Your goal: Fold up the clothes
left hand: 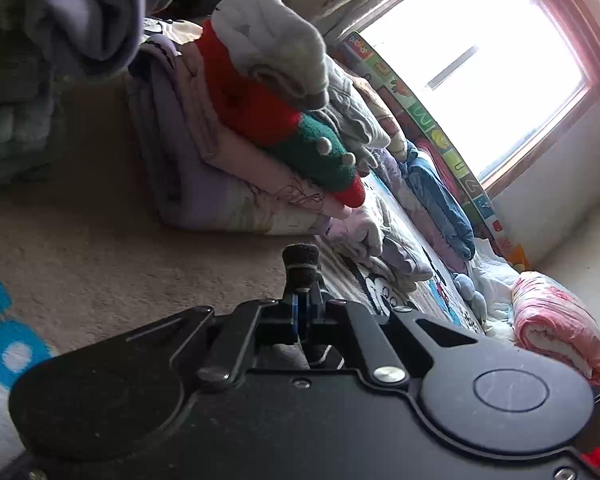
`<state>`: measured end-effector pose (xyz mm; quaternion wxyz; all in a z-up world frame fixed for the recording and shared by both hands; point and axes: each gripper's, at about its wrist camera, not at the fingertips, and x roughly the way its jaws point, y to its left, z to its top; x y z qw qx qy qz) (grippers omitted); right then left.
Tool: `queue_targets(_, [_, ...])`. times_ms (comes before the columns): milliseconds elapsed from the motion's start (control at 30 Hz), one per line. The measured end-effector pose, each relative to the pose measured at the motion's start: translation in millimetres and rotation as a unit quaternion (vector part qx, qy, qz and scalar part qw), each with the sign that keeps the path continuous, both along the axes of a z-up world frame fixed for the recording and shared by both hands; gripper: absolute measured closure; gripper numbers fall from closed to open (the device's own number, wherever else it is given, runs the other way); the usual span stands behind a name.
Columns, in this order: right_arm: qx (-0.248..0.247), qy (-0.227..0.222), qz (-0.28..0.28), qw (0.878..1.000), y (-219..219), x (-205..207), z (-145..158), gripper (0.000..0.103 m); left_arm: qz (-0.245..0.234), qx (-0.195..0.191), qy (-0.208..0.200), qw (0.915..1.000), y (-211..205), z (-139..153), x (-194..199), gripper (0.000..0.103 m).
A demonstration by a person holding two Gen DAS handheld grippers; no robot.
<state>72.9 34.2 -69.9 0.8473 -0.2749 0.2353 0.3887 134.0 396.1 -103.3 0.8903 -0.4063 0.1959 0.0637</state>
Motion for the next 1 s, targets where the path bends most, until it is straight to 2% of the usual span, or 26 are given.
queue_targets(133, [-0.006, 0.020, -0.004, 1.000, 4, 2, -8, 0.097, 0.006, 0.017, 0.065, 0.9977, -3, -13, 16, 0.099])
queue_targets(200, [0.007, 0.009, 0.004, 1.000, 2, -7, -3, 0.091, 0.020, 0.012, 0.063, 0.9977, -1, -10, 9, 0.090])
queue_targets(233, [0.019, 0.012, 0.016, 1.000, -1, -14, 2, 0.088, 0.030, 0.010, 0.059, 0.9978, 0, -8, 4, 0.082])
queue_targets(267, [0.029, 0.012, 0.028, 0.999, -5, -25, 6, 0.079, 0.039, 0.011, 0.057, 0.9975, 1, -5, -2, 0.075])
queue_targets(333, [0.032, 0.013, 0.046, 0.998, -15, -45, 12, 0.075, 0.055, 0.015, 0.056, 0.9968, 1, 2, -16, 0.075])
queue_targets(433, [0.033, 0.022, 0.043, 0.998, -43, -72, 14, 0.074, 0.055, 0.021, 0.041, 0.9974, -11, 17, -41, 0.075])
queue_targets(533, [0.051, 0.038, -0.006, 0.998, -82, -86, 14, 0.067, 0.045, 0.021, 0.020, 0.9986, -32, 36, -64, 0.073])
queue_targets(567, [0.062, 0.045, -0.028, 0.997, -96, -88, 14, 0.066, 0.040, 0.017, 0.013, 0.9990, -41, 43, -69, 0.068])
queue_targets(667, [0.111, 0.078, -0.105, 0.985, -142, -89, 11, 0.061, 0.024, -0.006, -0.012, 0.9996, -70, 67, -80, 0.062])
queue_targets(733, [0.173, 0.115, -0.164, 0.964, -176, -83, 8, 0.057, 0.007, -0.020, -0.030, 0.9993, -95, 84, -83, 0.059])
queue_targets(833, [0.278, 0.169, -0.240, 0.915, -225, -71, 2, 0.051, -0.027, -0.024, -0.041, 0.9985, -140, 110, -87, 0.051])
queue_targets(900, [0.356, 0.204, -0.286, 0.866, -258, -62, -6, 0.047, -0.051, -0.023, -0.041, 0.9976, -172, 120, -88, 0.042])
queue_targets(933, [0.392, 0.219, -0.305, 0.840, -273, -58, -11, 0.044, -0.065, -0.023, -0.037, 0.9969, -189, 121, -87, 0.042])
queue_targets(1000, [0.447, 0.242, -0.329, 0.796, -295, -53, -24, 0.037, -0.095, -0.023, -0.021, 0.9950, -221, 113, -87, 0.042])
